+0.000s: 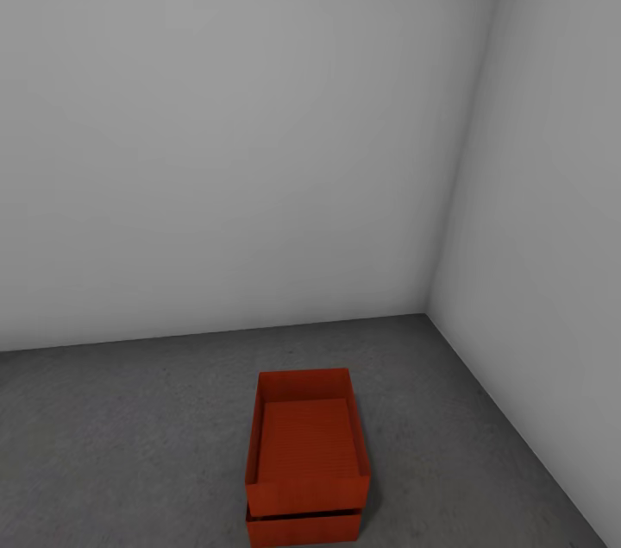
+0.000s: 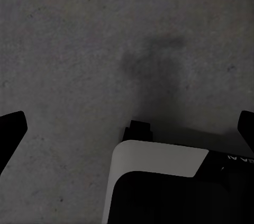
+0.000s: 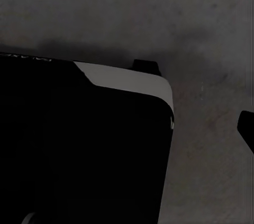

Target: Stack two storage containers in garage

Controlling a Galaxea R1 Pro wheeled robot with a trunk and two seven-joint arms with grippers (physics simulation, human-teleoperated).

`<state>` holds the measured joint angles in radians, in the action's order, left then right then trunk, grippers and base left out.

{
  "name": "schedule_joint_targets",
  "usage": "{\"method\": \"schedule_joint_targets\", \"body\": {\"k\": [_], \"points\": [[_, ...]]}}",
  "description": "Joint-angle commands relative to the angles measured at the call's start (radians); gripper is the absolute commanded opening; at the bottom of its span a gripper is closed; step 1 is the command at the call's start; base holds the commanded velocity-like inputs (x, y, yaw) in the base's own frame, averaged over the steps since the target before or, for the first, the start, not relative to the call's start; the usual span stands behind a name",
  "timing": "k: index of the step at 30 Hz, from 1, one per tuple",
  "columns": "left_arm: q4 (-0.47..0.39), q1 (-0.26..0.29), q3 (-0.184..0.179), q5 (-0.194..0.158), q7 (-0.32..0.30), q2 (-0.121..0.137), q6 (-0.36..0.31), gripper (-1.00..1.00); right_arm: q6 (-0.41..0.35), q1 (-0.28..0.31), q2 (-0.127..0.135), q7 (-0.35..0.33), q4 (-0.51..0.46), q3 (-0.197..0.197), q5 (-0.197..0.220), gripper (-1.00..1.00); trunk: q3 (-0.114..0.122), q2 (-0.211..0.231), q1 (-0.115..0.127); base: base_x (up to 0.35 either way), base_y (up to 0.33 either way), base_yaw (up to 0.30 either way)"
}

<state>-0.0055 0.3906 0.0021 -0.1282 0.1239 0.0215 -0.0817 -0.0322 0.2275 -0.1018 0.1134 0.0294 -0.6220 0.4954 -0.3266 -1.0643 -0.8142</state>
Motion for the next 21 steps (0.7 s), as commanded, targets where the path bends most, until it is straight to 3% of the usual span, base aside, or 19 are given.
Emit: {"method": "schedule_joint_targets", "body": {"k": [1,21], "points": [[-0.001,0.001,-0.001,-0.009,0.002,0.000,-0.003,1.00,-0.002,0.001,0.000,0.001,0.001,-0.009,0.006,1.00,-0.001,-0.001,0.000,0.000,0.000,0.000],[-0.001,0.001,-0.001,-0.009,0.002,0.000,-0.003,1.00,-0.003,0.001,0.000,-0.001,0.001,-0.009,0.006,1.00,-0.001,-0.001,0.000,0.000,0.000,0.000]]}}
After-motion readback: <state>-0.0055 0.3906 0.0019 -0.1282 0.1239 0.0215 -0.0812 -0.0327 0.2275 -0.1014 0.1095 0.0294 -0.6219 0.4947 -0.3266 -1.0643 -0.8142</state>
